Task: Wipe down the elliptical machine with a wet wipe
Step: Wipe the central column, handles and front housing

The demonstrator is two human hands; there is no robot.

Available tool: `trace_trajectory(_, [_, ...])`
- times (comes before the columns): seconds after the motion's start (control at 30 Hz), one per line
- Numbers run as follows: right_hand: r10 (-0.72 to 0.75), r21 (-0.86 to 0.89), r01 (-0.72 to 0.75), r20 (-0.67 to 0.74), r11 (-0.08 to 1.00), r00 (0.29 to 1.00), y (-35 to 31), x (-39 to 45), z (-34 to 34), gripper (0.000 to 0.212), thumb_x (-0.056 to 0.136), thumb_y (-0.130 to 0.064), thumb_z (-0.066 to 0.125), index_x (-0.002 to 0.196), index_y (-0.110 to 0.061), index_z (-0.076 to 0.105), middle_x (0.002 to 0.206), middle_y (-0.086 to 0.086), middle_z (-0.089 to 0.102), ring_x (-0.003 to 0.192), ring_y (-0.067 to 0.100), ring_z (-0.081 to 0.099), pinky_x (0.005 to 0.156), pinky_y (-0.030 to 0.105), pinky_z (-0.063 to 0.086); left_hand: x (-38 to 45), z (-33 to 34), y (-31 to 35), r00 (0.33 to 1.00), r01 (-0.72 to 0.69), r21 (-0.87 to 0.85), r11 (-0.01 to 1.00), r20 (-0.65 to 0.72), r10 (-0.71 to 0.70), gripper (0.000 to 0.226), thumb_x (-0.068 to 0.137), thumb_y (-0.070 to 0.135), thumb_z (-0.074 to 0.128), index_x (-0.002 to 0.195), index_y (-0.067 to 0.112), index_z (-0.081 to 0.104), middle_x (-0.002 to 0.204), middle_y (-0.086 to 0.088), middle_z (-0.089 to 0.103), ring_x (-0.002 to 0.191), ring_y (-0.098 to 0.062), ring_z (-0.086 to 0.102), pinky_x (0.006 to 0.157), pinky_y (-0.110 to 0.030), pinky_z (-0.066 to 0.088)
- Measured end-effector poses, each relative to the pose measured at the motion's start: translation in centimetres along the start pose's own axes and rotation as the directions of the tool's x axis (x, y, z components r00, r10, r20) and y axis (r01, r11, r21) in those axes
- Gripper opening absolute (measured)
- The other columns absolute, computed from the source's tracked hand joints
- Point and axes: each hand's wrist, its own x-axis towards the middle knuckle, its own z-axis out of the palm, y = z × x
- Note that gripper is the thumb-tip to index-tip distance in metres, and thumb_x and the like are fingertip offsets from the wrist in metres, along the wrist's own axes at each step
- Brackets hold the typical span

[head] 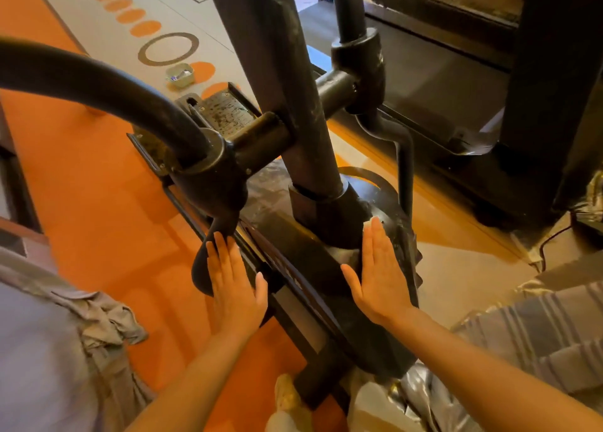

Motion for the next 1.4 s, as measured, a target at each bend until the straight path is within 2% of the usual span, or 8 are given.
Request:
trace_trajectory(0.23, [0.071,0.219,-0.064,-0.024,0.974,0.997,-3.2,5.7,-2.0,0.087,0.095,-0.062,0.026,0.155,-0.006,-0.001,0.164,0.011,-0.001,0.15,0.021,-0.005,0.123,0.042,0.01,-0.1,0.1,1.4,0.998,0.045,0.039,0.998,-0.035,-0.044,0.091,0.096,0.02,0.058,0.155,0.009,-0.011,0.161,-0.006,-0.024,0.147,-0.015,-0.028,0.122,-0.037,-0.009])
trace_trajectory(0.47, [-0.156,0.267,0.168,-0.066,0.949,0.986,-1.1,4.6,-2.8,0.078,0.097,-0.054,0.033,0.155,-0.017,-0.003,0.161,-0.007,-0.006,0.149,0.006,-0.006,0.119,0.02,0.002,0.0,0.3,1.4,0.997,0.082,0.108,0.991,-0.02,-0.081,0.09,0.096,0.02,0.059,0.155,0.005,-0.007,0.16,-0.004,-0.025,0.146,-0.013,-0.03,0.123,-0.037,-0.008])
trace_trajectory(0.6, [-0.135,0.111,0.134,-0.003,0.985,0.991,2.2,2.0,-2.0,0.08,0.097,-0.062,0.022,0.156,-0.013,0.0,0.163,0.002,-0.001,0.151,0.014,-0.003,0.122,0.033,0.008,0.0,0.4,1.7,0.996,0.085,0.125,0.989,-0.014,-0.084,0.088,0.097,0.021,0.058,0.154,0.005,-0.007,0.158,-0.004,-0.028,0.145,-0.014,-0.031,0.122,-0.037,-0.009])
trace_trajectory(0.73, [-0.097,0.284,0.088,0.016,0.955,0.995,0.1,3.7,-2.3,0.082,0.097,-0.06,0.026,0.156,-0.011,-0.002,0.164,0.004,-0.005,0.15,0.013,-0.009,0.123,0.036,0.007,0.0,0.5,2.0,0.995,0.096,0.161,0.982,-0.013,-0.095,0.087,0.097,0.02,0.058,0.154,-0.001,-0.005,0.159,-0.01,-0.024,0.148,-0.02,-0.027,0.122,-0.039,-0.006])
trace_trajectory(0.93, [-0.288,0.221,0.293,-0.055,0.93,0.956,-2.6,7.5,-3.4,0.072,0.1,-0.048,0.028,0.155,-0.008,0.005,0.163,0.01,0.0,0.151,0.017,-0.007,0.122,0.034,0.003,0.0,0.3,1.8,0.995,0.099,0.166,0.981,0.0,-0.1,0.089,0.098,0.022,0.056,0.153,0.004,-0.011,0.16,-0.008,-0.025,0.149,-0.024,-0.022,0.123,-0.042,-0.002])
trace_trajectory(1.2, [-0.506,0.21,0.511,-0.081,0.834,0.859,1.1,7.7,-4.5,0.052,0.103,-0.028,0.038,0.151,-0.008,0.032,0.16,0.005,0.023,0.15,0.016,0.014,0.121,0.036,0.02,0.1,1.0,2.1,0.993,0.114,0.165,0.98,-0.032,-0.11,0.084,0.09,0.036,0.04,0.151,0.001,-0.006,0.16,-0.016,-0.018,0.15,-0.031,-0.014,0.123,-0.049,0.005])
trace_trajectory(1.3, [-0.542,0.239,0.537,-0.052,0.809,0.839,1.6,8.2,-4.3,0.052,0.103,-0.025,0.037,0.152,-0.009,0.029,0.162,0.004,0.019,0.15,0.017,0.011,0.122,0.036,0.016,0.1,1.1,1.9,0.994,0.11,0.177,0.978,-0.045,-0.103,0.084,0.091,0.035,0.041,0.151,0.003,-0.008,0.161,-0.015,-0.018,0.15,-0.031,-0.015,0.123,-0.049,0.005])
trace_trajectory(1.4, [-0.469,0.332,0.44,0.009,0.835,0.883,0.8,7.9,-4.1,0.06,0.104,-0.029,0.037,0.156,-0.015,0.011,0.164,-0.003,-0.001,0.151,0.013,-0.002,0.122,0.032,0.007,0.2,1.1,1.7,0.994,0.104,0.188,0.977,-0.043,-0.098,0.086,0.096,0.027,0.053,0.15,0.004,-0.01,0.161,-0.014,-0.019,0.15,-0.029,-0.016,0.122,-0.045,0.002])
